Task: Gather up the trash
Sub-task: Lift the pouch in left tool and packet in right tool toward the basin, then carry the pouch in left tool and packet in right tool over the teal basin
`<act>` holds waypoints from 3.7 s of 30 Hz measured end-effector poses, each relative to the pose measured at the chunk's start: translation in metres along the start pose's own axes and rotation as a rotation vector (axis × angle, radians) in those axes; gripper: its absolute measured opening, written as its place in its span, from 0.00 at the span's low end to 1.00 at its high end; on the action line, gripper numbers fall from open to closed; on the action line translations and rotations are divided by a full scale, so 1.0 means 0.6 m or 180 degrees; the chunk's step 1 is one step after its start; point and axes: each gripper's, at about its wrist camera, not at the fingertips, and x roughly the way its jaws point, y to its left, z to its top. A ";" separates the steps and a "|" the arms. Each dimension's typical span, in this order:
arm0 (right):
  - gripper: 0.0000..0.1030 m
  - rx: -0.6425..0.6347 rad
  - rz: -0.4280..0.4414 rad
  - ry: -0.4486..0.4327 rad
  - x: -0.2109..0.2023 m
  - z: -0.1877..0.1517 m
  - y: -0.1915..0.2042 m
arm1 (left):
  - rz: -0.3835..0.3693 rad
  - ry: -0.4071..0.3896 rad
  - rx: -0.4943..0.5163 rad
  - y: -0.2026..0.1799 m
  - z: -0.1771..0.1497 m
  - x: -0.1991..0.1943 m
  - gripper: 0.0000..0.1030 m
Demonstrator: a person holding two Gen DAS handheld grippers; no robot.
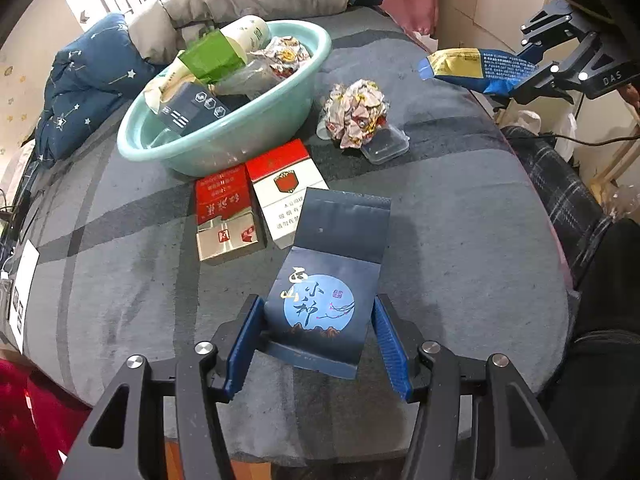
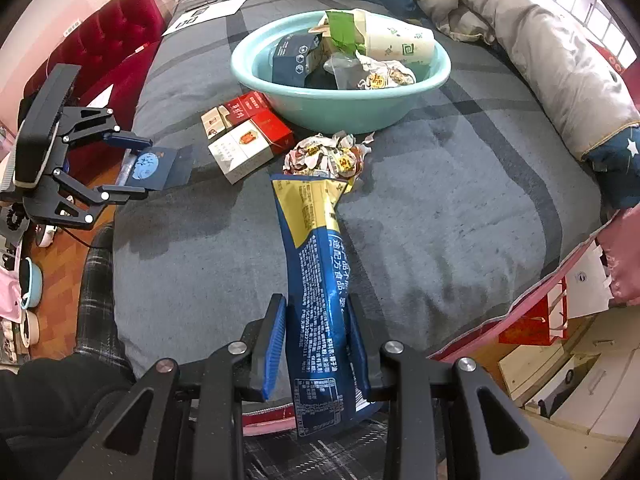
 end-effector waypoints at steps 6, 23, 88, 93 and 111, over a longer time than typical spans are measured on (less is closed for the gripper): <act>0.30 -0.0022 -0.0029 -0.0036 -0.014 0.009 -0.004 | 0.0025 -0.0090 -0.0013 -0.005 0.009 -0.020 0.59; 0.30 -0.0107 -0.0123 -0.0179 -0.063 0.057 -0.024 | 0.0095 -0.0259 0.0064 -0.009 0.056 -0.075 0.59; 0.30 0.0017 0.0012 -0.0424 -0.081 0.357 -0.089 | 0.0297 -0.0728 -0.0702 0.224 0.226 -0.085 0.59; 0.30 0.0039 0.0029 -0.0408 -0.065 0.384 -0.089 | 0.0286 -0.0742 -0.0800 0.246 0.238 -0.074 0.59; 0.31 0.0329 0.0067 -0.0394 0.009 0.452 -0.106 | 0.0338 -0.0869 -0.1094 0.287 0.267 -0.016 0.59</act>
